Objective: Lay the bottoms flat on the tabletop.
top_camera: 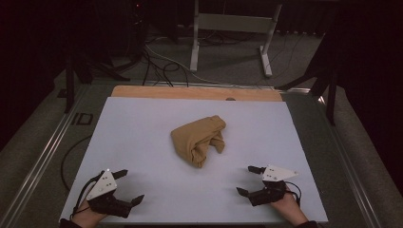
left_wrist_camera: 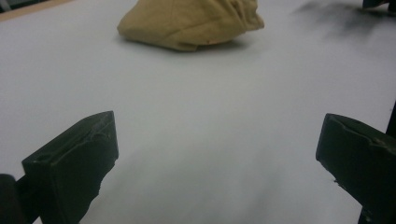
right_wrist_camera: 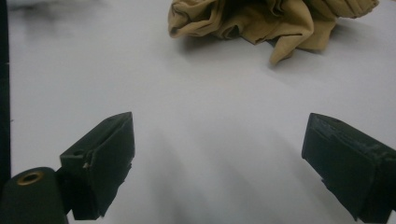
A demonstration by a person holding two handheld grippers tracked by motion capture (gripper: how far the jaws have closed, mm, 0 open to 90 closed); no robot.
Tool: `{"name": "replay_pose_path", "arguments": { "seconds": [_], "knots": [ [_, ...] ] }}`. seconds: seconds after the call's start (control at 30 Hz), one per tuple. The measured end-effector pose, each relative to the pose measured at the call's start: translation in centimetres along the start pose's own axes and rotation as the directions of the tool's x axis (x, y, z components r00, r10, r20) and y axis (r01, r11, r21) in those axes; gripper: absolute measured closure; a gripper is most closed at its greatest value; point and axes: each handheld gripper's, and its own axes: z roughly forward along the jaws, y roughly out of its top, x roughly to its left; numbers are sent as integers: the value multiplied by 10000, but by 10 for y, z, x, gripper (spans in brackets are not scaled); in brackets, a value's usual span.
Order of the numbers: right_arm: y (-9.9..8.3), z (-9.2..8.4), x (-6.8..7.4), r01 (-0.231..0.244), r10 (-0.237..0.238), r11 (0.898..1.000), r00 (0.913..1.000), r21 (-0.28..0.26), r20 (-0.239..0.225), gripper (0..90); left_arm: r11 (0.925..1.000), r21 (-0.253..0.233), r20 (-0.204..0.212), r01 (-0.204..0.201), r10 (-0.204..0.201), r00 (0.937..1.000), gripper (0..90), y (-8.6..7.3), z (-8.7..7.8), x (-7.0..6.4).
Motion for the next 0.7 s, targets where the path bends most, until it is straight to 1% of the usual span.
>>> {"name": "replay_pose_path", "arguments": {
  "seconds": [0.03, 0.1, 0.13, 0.17, 0.2, 0.27, 0.3, 0.33, 0.37, 0.4, 0.47, 0.57, 0.63, 0.7],
  "knots": [
    [0, 0, 0, -50, 50, 10000, 10000, -37, 50, 95, 10000, 0, 0, 0, 0, 10000, 3, 0, 0, 0],
    [2, 1, 3, 125, -126, 9999, 9999, 75, 85, 95, 9994, -224, 109, -253, 256, 9996, 3, 1, -1, -2],
    [2, 2, 5, 215, -215, 9997, 9998, 101, 22, 95, 9992, -282, 100, -295, 298, 9995, 3, 2, -1, -2],
    [2, 2, 5, 215, -215, 9997, 9998, 101, 22, 95, 9992, -282, 100, -295, 298, 9995, 3, 2, -1, -2],
    [3, 4, 7, 260, -258, 9995, 9996, 172, -119, 95, 9993, -260, 102, -272, 274, 9996, 3, 3, -1, -3],
    [3, 4, 9, 238, -236, 9996, 9996, 172, -127, 95, 9993, -226, 67, -293, 294, 9995, 3, 3, -1, -3],
    [4, 4, 9, 345, -344, 9993, 9994, 153, -47, 95, 9994, -117, 105, -339, 340, 9994, 3, 1, -1, -3],
    [5, 4, 9, 286, -285, 9995, 9996, 123, -79, 95, 9994, -117, 105, -339, 340, 9994, 3, 1, -1, -3],
    [5, 4, 9, 260, -259, 9996, 9996, 86, -122, 95, 9995, 20, 78, -309, 308, 9995, 3, 1, 0, -3],
    [5, 4, 9, 292, -292, 9995, 9996, 81, -67, 95, 9995, 64, 10, -307, 307, 9995, 3, 1, 0, -3],
    [5, 5, 9, 277, -277, 9996, 9996, 77, -59, 95, 9997, 70, 34, -235, 235, 9997, 3, 0, 0, -2],
    [5, 5, 9, 416, -415, 9989, 9991, 216, -50, 95, 9998, 45, 1, -214, 214, 9998, 3, 0, 0, -2],
    [5, 5, 10, 401, -400, 9991, 9992, 169, -42, 96, 9998, 90, 18, -201, 201, 9998, 3, 0, 0, -1],
    [6, 3, 9, 288, -287, 9995, 9996, 138, -19, 95, 9999, -31, -70, -146, 146, 9999, 3, 1, 0, -2]
  ]
}}
